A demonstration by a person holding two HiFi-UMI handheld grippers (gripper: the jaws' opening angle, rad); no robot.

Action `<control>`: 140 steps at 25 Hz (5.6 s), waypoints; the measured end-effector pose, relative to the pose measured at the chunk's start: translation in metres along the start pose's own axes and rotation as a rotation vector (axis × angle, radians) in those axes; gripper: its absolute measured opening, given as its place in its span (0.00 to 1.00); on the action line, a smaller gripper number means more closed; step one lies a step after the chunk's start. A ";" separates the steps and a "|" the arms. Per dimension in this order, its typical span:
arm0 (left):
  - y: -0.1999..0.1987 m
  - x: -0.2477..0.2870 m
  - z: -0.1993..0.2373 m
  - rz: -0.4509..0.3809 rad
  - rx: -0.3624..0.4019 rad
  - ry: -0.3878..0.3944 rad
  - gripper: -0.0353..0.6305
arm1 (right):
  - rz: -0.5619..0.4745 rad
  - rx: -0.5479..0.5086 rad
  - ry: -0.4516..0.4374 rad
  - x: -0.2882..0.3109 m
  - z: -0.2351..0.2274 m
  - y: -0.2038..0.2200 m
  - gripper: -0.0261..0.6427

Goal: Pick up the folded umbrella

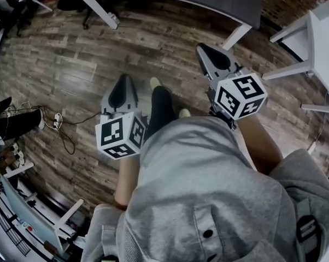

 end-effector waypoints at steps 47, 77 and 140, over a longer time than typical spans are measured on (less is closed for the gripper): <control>-0.101 0.214 0.078 0.116 -0.015 0.111 0.09 | 0.081 0.028 0.057 0.199 -0.085 -0.076 0.08; -0.130 0.269 0.164 0.121 -0.036 0.151 0.09 | 0.107 -0.025 0.097 0.293 -0.055 -0.109 0.08; -0.243 0.519 0.166 0.222 0.016 0.169 0.09 | 0.117 0.069 0.107 0.467 -0.248 -0.199 0.08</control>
Point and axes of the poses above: the fingertips, and each gripper's own axes: x forward along the fingers, z to its left, y out of its underside, the point moved 4 cm from there along -x, backward along the fingers, and after that the axes turned 8 degrees about z, right-handed, at the moved point
